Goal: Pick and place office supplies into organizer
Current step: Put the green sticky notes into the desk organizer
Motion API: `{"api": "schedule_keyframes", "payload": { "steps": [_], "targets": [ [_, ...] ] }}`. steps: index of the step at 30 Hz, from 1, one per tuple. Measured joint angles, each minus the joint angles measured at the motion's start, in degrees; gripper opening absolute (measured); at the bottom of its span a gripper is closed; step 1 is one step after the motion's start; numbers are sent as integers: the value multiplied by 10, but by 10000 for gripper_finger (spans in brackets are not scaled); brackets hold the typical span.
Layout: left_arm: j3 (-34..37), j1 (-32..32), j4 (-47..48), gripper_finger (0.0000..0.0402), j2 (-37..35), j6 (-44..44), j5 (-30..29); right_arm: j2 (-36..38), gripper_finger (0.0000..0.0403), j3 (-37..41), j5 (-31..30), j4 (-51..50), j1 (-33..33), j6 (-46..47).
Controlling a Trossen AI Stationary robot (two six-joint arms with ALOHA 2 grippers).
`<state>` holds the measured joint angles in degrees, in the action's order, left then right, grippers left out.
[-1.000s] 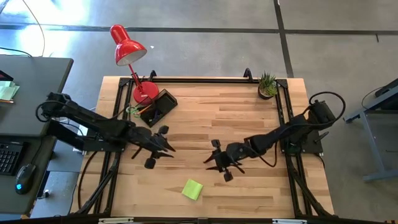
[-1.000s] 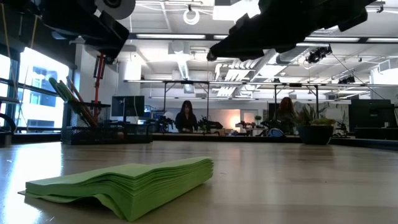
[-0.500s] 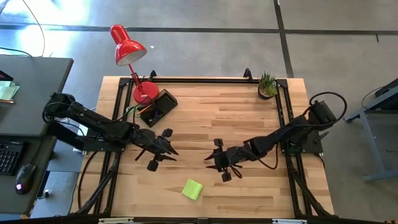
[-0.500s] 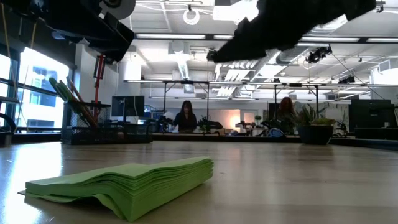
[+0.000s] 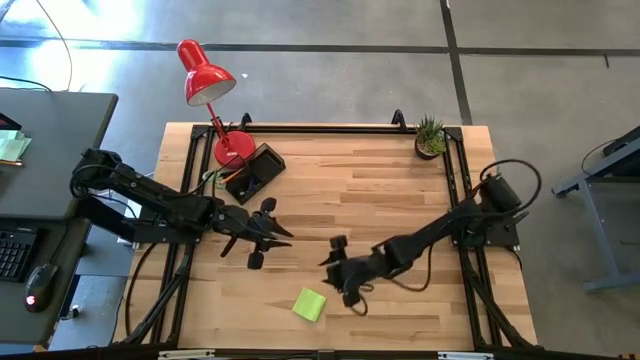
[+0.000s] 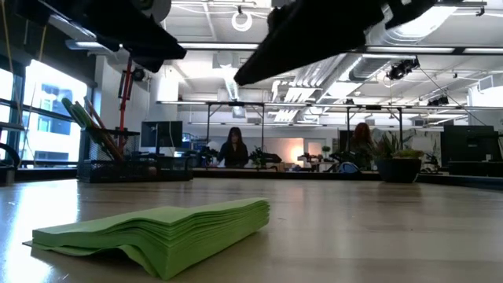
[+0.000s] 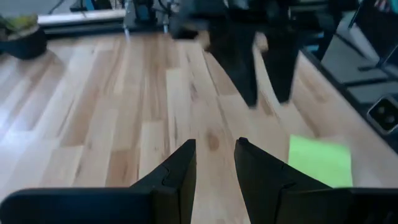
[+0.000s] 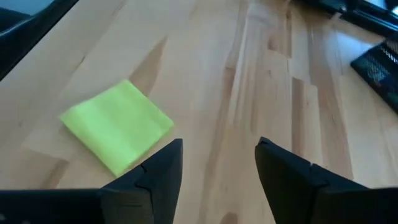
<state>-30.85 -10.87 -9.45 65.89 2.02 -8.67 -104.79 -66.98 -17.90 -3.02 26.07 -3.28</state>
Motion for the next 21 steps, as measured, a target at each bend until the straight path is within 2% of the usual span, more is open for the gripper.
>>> {"api": "schedule_keyframes", "payload": {
  "steps": [3, 9, 12, 16, 21],
  "targets": [
    [0, 0, -11, 96, 0, 27, 3, -35, 195, -46, -16, -22, 22, 23],
    [11, -11, 7, 97, 0, 148, 7, -78, 195, -115, -16, -43, 66, 85],
    [26, -26, 0, 97, 0, 164, 7, -102, 195, -135, -22, -44, 85, 109],
    [33, -27, -16, 97, 0, 172, -4, -141, 195, -161, -45, -43, 108, 107],
    [34, -40, -40, 97, 20, 249, -44, -182, 195, -176, -100, -45, 126, 71]
  ]
}}
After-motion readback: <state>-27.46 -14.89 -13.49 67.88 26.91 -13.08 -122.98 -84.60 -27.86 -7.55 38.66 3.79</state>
